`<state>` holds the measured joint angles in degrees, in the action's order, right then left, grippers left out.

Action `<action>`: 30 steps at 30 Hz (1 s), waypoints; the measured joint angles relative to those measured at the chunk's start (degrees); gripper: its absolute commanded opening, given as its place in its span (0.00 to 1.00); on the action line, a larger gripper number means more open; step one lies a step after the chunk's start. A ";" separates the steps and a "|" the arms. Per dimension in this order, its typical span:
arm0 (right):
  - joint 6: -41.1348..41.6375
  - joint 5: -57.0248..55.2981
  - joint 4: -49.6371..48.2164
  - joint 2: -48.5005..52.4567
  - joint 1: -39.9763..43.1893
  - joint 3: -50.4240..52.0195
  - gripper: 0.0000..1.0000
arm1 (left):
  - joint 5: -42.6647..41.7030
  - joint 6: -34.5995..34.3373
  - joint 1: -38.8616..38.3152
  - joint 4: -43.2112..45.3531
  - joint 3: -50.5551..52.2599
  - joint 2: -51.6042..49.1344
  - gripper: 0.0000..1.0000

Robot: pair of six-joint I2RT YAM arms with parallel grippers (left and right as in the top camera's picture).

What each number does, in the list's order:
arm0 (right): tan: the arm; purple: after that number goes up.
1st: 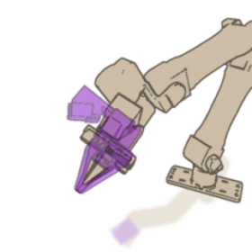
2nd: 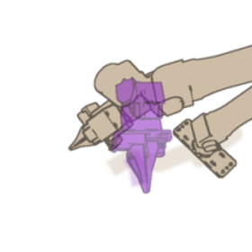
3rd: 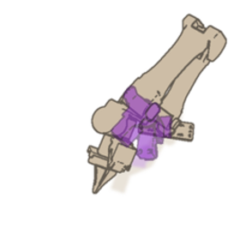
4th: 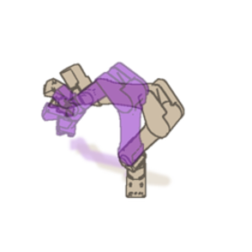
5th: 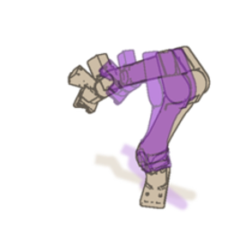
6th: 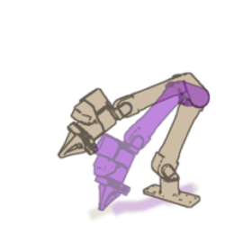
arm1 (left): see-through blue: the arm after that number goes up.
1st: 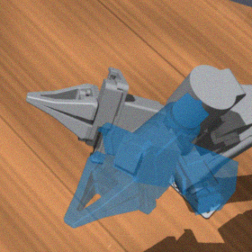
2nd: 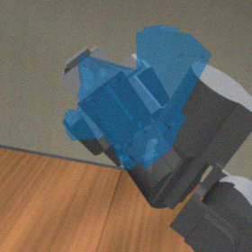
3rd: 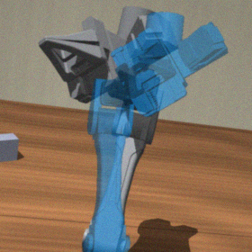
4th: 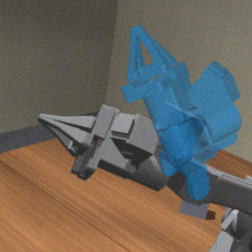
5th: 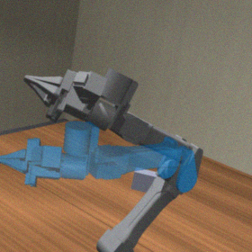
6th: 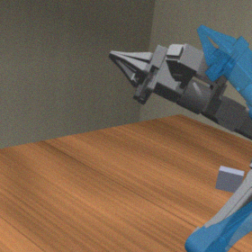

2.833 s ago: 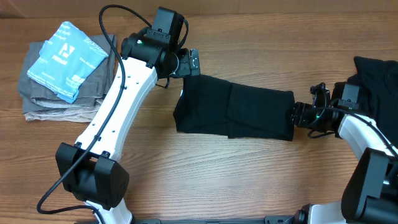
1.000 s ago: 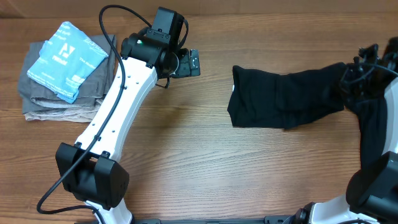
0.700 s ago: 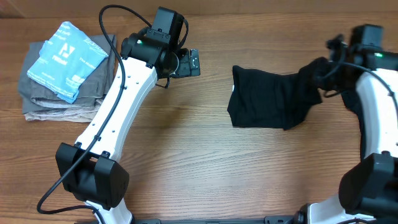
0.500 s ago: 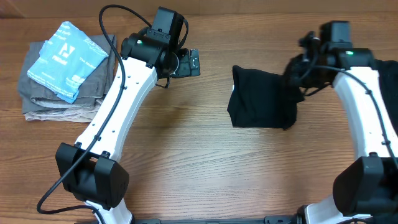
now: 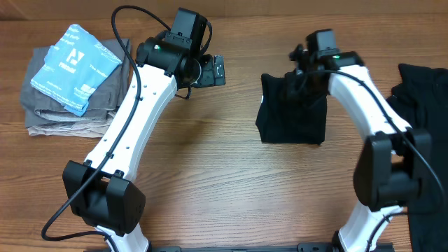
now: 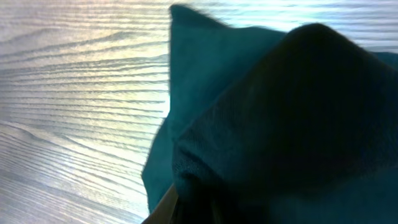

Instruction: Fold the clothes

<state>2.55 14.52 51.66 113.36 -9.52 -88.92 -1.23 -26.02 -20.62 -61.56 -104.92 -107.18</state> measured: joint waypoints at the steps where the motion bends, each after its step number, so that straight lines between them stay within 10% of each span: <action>1: 0.28 0.22 -0.28 0.68 -0.39 -0.02 0.18 | 0.02 0.00 0.00 0.00 0.00 0.00 1.00; 10: 2.51 8.72 -4.44 3.54 -1.64 -0.42 0.54 | 0.02 0.00 0.00 0.00 0.00 0.00 1.00; 16: 2.10 21.14 1.16 3.54 1.36 -5.42 0.56 | 0.02 0.00 0.00 0.00 0.00 0.00 1.00; 20: 1.84 24.30 7.19 3.04 6.01 -7.34 0.45 | 0.02 0.00 -0.02 0.00 0.00 0.00 1.00; 23: 1.92 24.63 11.72 2.62 9.25 -7.41 0.04 | 0.00 0.00 0.00 -0.02 0.00 0.00 1.00; 30: 1.88 23.54 12.76 2.32 9.81 -3.93 0.04 | 0.02 0.00 -0.02 0.02 0.00 0.00 1.00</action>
<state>4.43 38.06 64.42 115.68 0.30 -92.86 -1.21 -26.02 -20.64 -61.54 -104.92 -107.18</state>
